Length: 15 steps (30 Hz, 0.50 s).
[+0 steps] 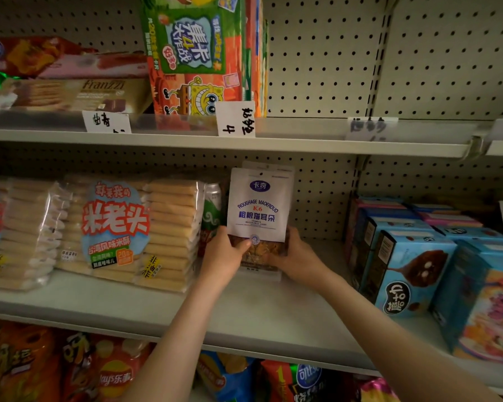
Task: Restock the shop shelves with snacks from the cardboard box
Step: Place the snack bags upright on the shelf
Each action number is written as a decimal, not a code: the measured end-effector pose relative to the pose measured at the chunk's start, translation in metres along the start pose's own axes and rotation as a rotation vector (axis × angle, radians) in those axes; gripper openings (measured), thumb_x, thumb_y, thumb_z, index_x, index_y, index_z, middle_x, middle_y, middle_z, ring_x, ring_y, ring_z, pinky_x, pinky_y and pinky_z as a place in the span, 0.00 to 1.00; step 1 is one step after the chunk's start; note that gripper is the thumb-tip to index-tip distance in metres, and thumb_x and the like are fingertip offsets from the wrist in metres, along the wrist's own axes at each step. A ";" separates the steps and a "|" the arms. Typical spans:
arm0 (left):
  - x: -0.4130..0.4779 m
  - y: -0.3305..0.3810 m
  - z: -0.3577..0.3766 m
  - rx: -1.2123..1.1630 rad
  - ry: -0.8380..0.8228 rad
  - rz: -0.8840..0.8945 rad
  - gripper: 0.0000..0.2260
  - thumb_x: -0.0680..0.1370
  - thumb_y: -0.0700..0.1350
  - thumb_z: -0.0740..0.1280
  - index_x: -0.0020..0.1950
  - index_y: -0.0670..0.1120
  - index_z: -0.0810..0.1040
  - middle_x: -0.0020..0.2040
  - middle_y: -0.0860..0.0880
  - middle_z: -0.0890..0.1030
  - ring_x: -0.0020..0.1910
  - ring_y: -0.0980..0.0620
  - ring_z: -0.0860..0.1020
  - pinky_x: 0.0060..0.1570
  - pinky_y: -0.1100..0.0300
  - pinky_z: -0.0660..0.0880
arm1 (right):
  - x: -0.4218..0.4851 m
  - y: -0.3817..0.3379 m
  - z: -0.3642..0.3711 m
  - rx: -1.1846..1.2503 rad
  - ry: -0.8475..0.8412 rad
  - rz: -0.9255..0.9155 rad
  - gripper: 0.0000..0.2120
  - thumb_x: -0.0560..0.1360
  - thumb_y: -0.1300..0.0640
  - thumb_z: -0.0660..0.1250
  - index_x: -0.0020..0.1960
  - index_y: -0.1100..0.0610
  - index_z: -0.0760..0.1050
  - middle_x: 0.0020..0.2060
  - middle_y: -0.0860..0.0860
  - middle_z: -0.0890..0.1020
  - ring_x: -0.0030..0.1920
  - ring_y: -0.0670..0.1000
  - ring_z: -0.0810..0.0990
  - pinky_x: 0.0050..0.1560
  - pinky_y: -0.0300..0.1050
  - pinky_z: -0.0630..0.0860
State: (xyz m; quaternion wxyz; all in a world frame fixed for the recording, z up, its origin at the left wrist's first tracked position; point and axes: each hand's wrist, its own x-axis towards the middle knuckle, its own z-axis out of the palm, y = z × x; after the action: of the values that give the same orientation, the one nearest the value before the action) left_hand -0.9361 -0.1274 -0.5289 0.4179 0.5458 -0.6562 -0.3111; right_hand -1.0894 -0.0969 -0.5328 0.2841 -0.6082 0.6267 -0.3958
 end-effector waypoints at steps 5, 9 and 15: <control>0.009 -0.004 0.003 0.050 0.013 -0.009 0.16 0.79 0.45 0.65 0.66 0.44 0.72 0.63 0.45 0.76 0.63 0.46 0.74 0.57 0.58 0.69 | 0.010 0.002 0.007 -0.046 0.033 0.004 0.28 0.76 0.58 0.65 0.72 0.54 0.57 0.64 0.52 0.74 0.61 0.51 0.74 0.52 0.38 0.70; 0.016 -0.005 0.006 0.027 0.003 -0.021 0.18 0.79 0.45 0.64 0.69 0.43 0.70 0.66 0.45 0.75 0.65 0.45 0.72 0.63 0.52 0.70 | 0.018 0.006 0.013 -0.045 0.089 0.032 0.25 0.76 0.58 0.65 0.71 0.55 0.60 0.63 0.52 0.75 0.62 0.53 0.74 0.52 0.39 0.70; 0.022 -0.002 0.009 0.033 -0.004 -0.008 0.15 0.79 0.43 0.65 0.65 0.44 0.72 0.63 0.45 0.77 0.63 0.45 0.74 0.60 0.53 0.71 | 0.022 0.009 0.013 -0.012 0.177 0.067 0.28 0.75 0.60 0.67 0.71 0.56 0.60 0.65 0.53 0.72 0.64 0.53 0.73 0.53 0.40 0.69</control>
State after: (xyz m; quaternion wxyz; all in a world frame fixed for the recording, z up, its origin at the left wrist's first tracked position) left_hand -0.9441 -0.1494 -0.5301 0.4062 0.5545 -0.6601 -0.3030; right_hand -1.0855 -0.1210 -0.5442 0.2372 -0.5513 0.6716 -0.4346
